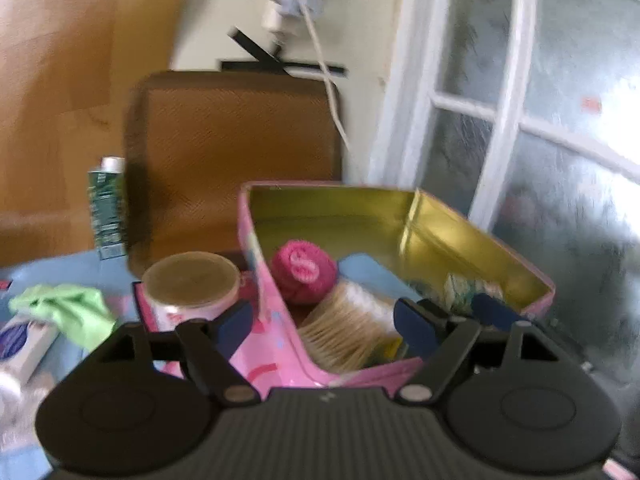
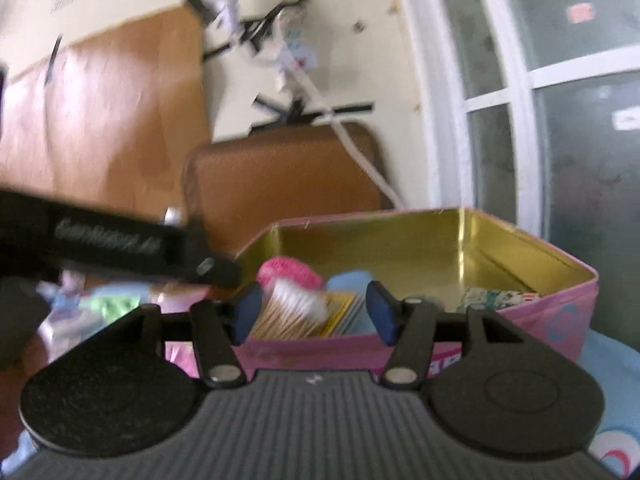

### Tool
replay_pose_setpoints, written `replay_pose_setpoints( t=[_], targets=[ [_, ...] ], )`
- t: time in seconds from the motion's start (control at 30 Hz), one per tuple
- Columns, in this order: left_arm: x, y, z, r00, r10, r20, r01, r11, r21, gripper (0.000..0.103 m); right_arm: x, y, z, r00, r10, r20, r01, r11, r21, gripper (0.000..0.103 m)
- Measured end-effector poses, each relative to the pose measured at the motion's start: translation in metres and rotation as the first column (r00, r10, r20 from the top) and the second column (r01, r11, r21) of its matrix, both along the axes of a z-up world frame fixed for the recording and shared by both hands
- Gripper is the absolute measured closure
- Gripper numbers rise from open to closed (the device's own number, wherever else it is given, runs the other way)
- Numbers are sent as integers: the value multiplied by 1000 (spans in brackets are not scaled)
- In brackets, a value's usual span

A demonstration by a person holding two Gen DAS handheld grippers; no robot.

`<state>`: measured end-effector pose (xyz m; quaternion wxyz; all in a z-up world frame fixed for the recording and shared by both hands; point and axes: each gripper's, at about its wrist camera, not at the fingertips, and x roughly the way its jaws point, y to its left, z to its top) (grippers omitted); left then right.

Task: Organize soft objects

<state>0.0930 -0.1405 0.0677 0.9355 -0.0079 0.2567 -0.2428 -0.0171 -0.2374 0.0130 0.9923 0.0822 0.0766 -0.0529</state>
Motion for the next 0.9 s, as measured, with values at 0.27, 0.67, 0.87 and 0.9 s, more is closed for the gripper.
replay_pose_setpoints(
  t=[0.27,0.67,0.87,0.9],
  targets=[
    [-25,-2,-9,998,4,55,-7,999,53,21,-1,-21,-8,993,-95,73,83,984,157,36],
    [-51,28,-17,979,194,64,-197,979,46,21,4,-19,-8,996,-45,71,36,990,133,32],
    [-81,49,-25,950,248,191,-274,954,124,12,2,-21,-8,994,-68,79,56,988,145,31],
    [-84,54,-27,941,262,212,-296,944,148,12,2,-21,-8,994,-76,79,64,988,142,30]
  ],
)
